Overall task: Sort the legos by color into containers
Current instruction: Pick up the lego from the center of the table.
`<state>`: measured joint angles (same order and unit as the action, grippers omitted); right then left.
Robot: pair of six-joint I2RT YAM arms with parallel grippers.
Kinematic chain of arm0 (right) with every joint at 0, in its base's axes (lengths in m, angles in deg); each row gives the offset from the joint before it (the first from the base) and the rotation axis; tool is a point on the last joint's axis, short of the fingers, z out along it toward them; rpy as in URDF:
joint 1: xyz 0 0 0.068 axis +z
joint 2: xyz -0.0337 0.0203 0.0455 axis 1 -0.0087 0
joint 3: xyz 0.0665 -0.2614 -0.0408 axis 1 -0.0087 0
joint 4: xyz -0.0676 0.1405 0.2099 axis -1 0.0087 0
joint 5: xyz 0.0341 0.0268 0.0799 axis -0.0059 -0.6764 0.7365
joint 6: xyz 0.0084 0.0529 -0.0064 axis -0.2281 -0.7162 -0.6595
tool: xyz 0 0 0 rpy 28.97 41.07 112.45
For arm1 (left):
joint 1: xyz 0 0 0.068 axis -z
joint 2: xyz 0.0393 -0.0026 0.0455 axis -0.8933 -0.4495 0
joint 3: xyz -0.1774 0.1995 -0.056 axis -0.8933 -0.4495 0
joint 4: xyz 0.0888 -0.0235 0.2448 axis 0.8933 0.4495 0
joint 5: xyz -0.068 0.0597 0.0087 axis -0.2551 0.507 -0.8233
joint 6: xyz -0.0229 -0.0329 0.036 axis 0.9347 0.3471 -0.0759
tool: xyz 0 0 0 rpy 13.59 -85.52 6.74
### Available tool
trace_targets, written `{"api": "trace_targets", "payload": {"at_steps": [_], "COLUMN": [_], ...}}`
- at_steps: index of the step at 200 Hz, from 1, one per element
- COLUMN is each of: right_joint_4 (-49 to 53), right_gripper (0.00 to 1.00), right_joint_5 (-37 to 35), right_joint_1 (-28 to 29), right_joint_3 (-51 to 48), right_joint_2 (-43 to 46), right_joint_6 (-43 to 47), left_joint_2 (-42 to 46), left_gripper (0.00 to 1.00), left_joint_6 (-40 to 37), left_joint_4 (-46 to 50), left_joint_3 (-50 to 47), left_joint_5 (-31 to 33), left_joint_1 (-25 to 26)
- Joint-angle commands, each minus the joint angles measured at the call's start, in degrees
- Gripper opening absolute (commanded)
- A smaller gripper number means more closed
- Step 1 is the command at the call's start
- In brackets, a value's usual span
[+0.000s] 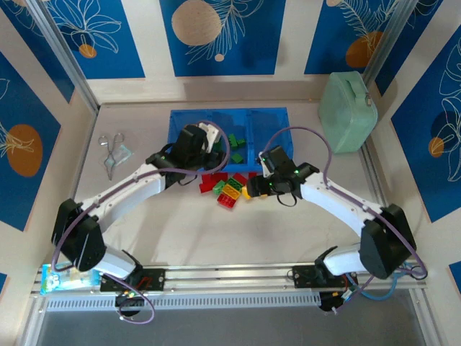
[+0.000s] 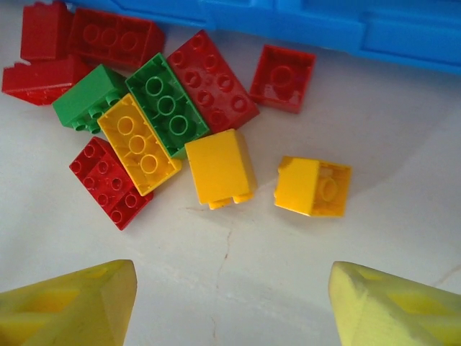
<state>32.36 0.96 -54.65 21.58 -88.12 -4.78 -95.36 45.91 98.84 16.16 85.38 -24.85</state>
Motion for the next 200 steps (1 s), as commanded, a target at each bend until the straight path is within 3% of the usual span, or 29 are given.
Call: {"api": "trace_targets", "payload": {"at_steps": [1, 69, 137, 200], "right_joint_4": [2.32, 5.80, 7.56, 10.46], "right_gripper": [0.69, 0.65, 0.62, 0.37], "right_joint_5": [-0.48, -1.72, -3.93, -8.86], "right_joint_1": [1.55, 2.39, 3.10, 5.98], "right_joint_3": [3.96, 12.18, 16.70, 18.07], "right_joint_2": [-4.89, -18.64, -26.97, -26.71], "right_joint_6": [3.04, 6.82, 7.51, 5.94], "left_joint_2": [5.06, 16.47, 22.88, 26.08], "left_gripper": [0.61, 0.61, 0.60, 0.59], "left_joint_6": [3.05, 10.22, 14.95, 15.59], "left_joint_4": [-3.89, -5.14, -5.13, -4.20], "left_joint_3": [-6.52, -26.37, -35.72, -38.12], "left_joint_5": [0.91, 2.56, 3.69, 5.44], "left_joint_1": [0.08, 0.13, 0.08, 0.16]}}
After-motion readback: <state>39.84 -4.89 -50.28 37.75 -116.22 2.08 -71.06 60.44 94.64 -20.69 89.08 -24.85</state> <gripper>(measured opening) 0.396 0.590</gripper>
